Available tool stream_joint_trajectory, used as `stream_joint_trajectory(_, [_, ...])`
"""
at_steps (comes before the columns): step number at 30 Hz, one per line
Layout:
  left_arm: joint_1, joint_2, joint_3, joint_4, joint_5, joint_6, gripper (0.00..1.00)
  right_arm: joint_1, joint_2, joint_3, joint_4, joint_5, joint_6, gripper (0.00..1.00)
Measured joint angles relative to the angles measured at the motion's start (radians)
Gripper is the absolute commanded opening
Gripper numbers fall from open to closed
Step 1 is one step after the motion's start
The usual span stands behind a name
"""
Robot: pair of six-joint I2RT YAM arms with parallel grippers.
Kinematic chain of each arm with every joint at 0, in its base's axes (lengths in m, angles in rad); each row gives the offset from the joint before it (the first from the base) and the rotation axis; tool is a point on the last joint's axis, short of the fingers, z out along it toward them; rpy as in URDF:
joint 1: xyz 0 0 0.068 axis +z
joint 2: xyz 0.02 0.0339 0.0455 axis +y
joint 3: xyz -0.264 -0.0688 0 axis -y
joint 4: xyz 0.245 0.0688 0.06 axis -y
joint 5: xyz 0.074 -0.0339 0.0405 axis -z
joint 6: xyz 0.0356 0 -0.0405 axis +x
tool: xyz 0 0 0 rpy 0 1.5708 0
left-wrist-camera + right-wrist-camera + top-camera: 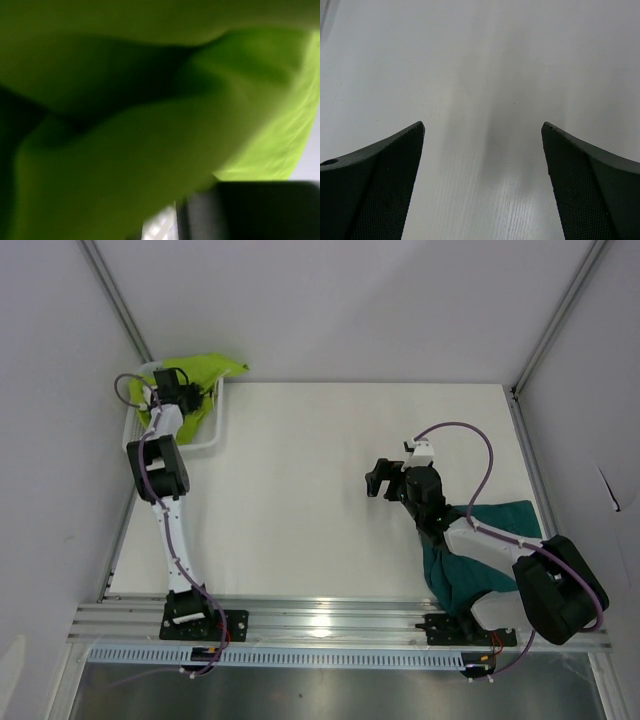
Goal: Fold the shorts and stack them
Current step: Grab the shorts from the pile
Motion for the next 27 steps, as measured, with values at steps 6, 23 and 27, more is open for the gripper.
stream_joint_trajectory(6, [0.013,0.047,0.016,0.141,0.032,-0.012,0.0,-0.002,-0.001,0.0,0.0,0.0,-0.001,1.0])
stream_joint_trajectory(23, [-0.027,-0.398,-0.438,0.268,0.055,0.111,0.0,-0.002,0.004,0.001,-0.001,-0.032,-0.008,1.0])
stream_joint_trajectory(27, [-0.056,-0.544,-0.474,0.291,0.052,0.155,0.0,-0.002,0.004,0.001,-0.001,-0.039,-0.009,0.99])
